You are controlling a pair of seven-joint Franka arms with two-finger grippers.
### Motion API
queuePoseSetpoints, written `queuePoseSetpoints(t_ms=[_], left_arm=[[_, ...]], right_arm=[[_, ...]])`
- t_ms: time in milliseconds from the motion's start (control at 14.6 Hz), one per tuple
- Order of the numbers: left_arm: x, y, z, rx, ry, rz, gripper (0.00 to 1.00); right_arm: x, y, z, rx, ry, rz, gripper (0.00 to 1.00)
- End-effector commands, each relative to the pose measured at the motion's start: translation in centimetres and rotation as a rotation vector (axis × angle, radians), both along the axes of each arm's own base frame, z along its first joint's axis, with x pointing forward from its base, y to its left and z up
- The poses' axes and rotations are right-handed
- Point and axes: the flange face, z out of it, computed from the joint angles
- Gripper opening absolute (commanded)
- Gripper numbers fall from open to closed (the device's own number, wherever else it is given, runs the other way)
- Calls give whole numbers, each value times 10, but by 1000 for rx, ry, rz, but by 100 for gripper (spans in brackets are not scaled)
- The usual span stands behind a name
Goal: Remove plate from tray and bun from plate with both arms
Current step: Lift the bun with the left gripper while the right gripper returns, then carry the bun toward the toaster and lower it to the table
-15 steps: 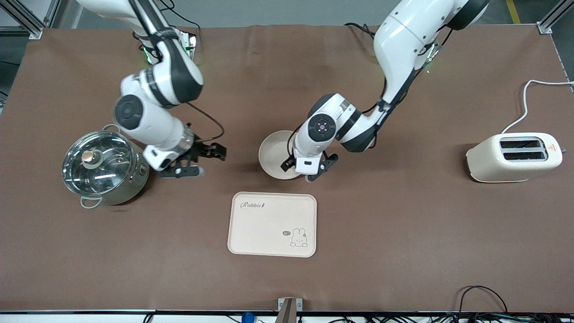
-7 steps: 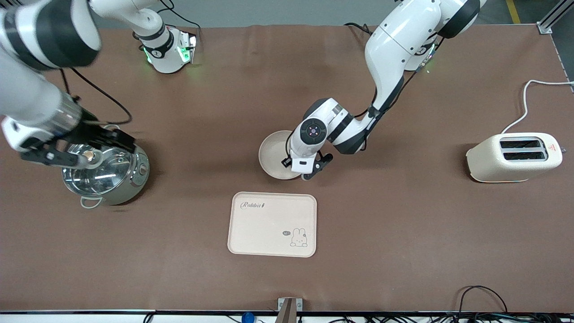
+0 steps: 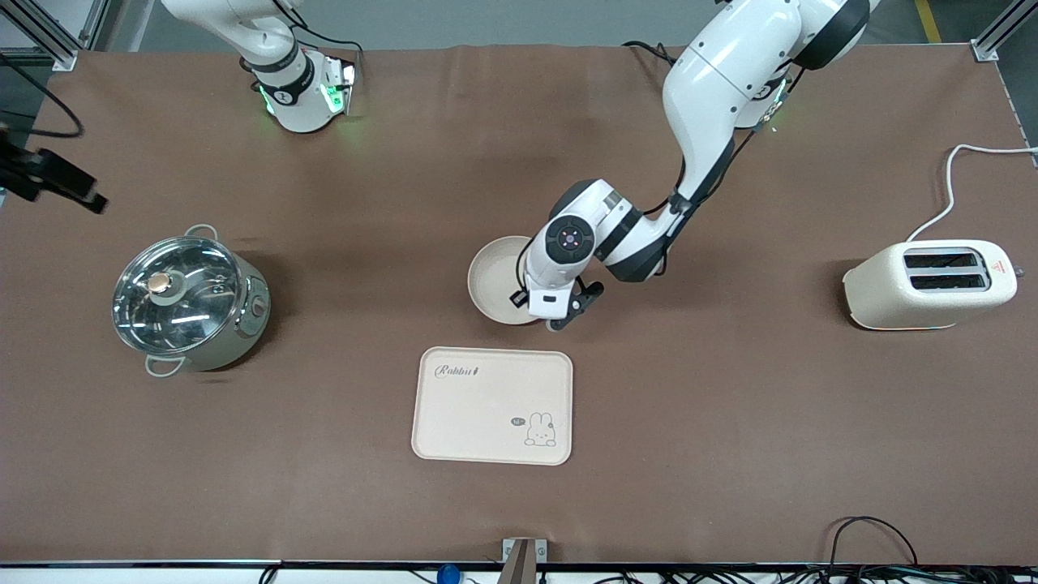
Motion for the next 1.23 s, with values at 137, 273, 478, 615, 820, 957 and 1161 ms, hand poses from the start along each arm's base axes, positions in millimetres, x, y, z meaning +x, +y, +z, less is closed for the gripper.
queuePoseSetpoints(t_ms=[137,273,478,615,820,957,1161], left_arm=[[85,94,81,43,-41,127,25],[115,150,78,98,-69,115,25],[155,242,70,134,-96,58,27],[167,286,62,131,-89,22,27],[172,322,22,130,-40,-30,31],[174,349,-3,149,-22,-81,34],[175,357,-15,143,-13,-96,50]], right_arm=[[12,-19,1,-25,4,-4,100],[11,-16,0,-36,11,1,100],[11,-10,1,-68,15,15,100],[12,-7,1,-97,17,26,100],[13,-7,2,-99,14,26,100],[12,-6,1,-97,17,27,100],[10,2,-1,-95,40,35,100]])
